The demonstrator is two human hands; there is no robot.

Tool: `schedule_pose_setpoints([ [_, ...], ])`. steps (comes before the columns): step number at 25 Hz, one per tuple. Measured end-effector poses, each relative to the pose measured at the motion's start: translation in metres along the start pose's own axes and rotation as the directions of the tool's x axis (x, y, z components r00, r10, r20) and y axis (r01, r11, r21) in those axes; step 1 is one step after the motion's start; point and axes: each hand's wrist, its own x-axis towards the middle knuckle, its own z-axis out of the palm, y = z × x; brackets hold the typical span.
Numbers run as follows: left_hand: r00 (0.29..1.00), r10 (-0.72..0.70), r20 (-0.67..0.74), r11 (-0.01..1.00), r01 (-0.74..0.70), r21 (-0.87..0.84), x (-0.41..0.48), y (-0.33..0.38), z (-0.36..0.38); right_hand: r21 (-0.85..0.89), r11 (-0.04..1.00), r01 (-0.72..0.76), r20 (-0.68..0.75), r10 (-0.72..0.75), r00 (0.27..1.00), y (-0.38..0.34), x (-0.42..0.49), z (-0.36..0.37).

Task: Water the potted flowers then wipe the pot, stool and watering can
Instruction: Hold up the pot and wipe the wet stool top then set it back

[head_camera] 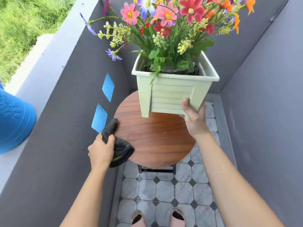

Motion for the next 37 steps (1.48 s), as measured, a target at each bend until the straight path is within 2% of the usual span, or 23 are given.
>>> schedule_pose_setpoints([
  [2,0.999,-0.013,-0.049,1.0,0.012,-0.005,0.008,-0.003,-0.01,-0.099,0.994,-0.04,-0.019,0.038,0.999,0.008,-0.014,0.006],
  [4,0.997,0.022,-0.069,1.0,-0.021,0.017,0.015,-0.002,-0.015,-0.208,0.978,0.012,-0.055,-0.024,0.998,0.011,-0.024,0.012],
  [6,0.99,0.097,-0.105,0.991,-0.086,0.106,0.023,0.003,-0.015,-0.161,0.983,0.092,-0.006,-0.094,0.996,0.015,-0.031,0.018],
  [8,0.973,0.18,-0.146,0.961,-0.142,0.238,0.029,0.011,-0.017,-0.062,0.996,0.06,0.055,-0.057,0.997,0.02,-0.035,0.021],
  [10,0.97,0.205,-0.127,0.947,-0.164,0.277,0.035,0.019,-0.019,-0.009,1.0,0.018,0.099,-0.017,0.995,0.026,-0.039,0.019],
  [13,0.989,0.14,0.045,0.99,-0.139,-0.011,0.037,0.028,-0.014,0.026,1.0,-0.005,0.091,0.003,0.996,0.034,-0.042,0.013],
  [15,0.983,0.129,0.131,0.982,-0.109,-0.152,0.034,0.03,-0.006,0.02,1.0,-0.006,0.081,0.004,0.997,0.034,-0.043,0.013],
  [17,0.985,0.125,0.115,0.984,-0.108,-0.142,0.029,0.034,-0.001,-0.003,1.0,0.004,0.078,-0.004,0.997,0.032,-0.043,0.013],
  [20,0.98,0.19,-0.057,0.982,-0.19,0.0,0.016,0.044,-0.001,-0.082,0.995,0.051,0.065,-0.046,0.997,0.027,-0.042,0.012],
  [23,0.942,0.296,-0.156,0.95,-0.307,-0.05,0.001,0.051,0.001,-0.18,0.977,0.117,0.019,-0.116,0.993,0.023,-0.045,0.009],
  [29,0.95,0.304,-0.077,0.87,-0.309,-0.384,0.001,0.046,-0.001,-0.314,0.937,0.15,-0.154,-0.207,0.966,0.017,-0.056,0.009],
  [33,0.932,0.359,-0.054,0.865,-0.354,-0.356,0.001,0.047,-0.001,-0.354,0.924,0.144,-0.225,-0.233,0.946,0.027,-0.064,0.0],
  [37,0.922,0.385,-0.03,0.862,-0.371,-0.344,0.0,0.05,-0.002,-0.371,0.916,0.154,-0.221,-0.248,0.943,0.033,-0.071,-0.005],
])
